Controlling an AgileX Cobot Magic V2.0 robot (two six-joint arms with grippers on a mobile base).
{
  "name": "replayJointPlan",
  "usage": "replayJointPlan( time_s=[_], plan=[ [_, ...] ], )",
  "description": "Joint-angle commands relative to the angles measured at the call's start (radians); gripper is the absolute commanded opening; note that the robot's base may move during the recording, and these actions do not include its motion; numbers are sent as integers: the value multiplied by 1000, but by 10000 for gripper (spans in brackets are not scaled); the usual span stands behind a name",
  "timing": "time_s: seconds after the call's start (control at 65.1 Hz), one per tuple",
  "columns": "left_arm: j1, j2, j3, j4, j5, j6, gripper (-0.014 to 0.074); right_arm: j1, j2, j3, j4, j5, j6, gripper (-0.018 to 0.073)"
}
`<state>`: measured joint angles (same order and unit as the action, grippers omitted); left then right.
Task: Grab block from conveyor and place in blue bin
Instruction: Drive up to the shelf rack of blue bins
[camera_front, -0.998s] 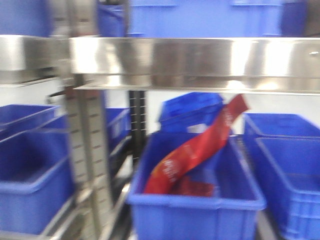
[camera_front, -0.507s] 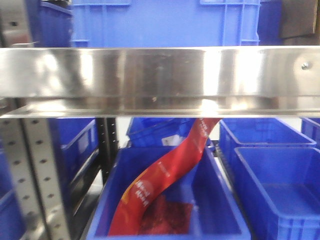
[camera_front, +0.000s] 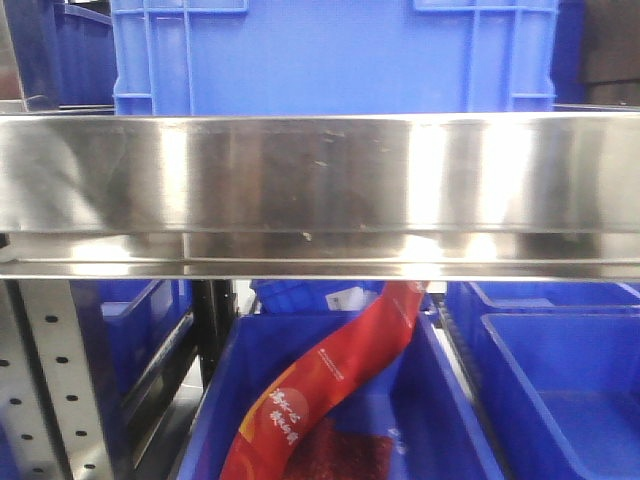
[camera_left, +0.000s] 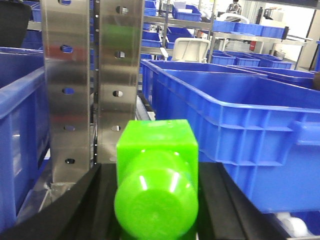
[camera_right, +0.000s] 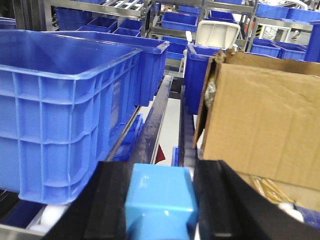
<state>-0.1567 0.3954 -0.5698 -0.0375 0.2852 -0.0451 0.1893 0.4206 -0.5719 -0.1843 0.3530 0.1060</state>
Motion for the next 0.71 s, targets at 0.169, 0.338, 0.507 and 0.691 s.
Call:
replayJointPlan(
  time_s=[0.169, 0.338, 0.507, 0.691],
  plan=[
    [-6, -5, 2, 2, -19, 4, -111, 1, -3, 3, -9, -24, -2, -160],
    [-6, -5, 2, 2, -19, 4, -111, 1, -3, 3, -9, -53, -2, -160],
    [-6, -5, 2, 2, -21, 4, -111, 1, -3, 3, -9, -201, -2, -160],
    [-6, -5, 0, 2, -32, 4, -111, 1, -3, 3, -9, -273, -2, -160]
  ],
)
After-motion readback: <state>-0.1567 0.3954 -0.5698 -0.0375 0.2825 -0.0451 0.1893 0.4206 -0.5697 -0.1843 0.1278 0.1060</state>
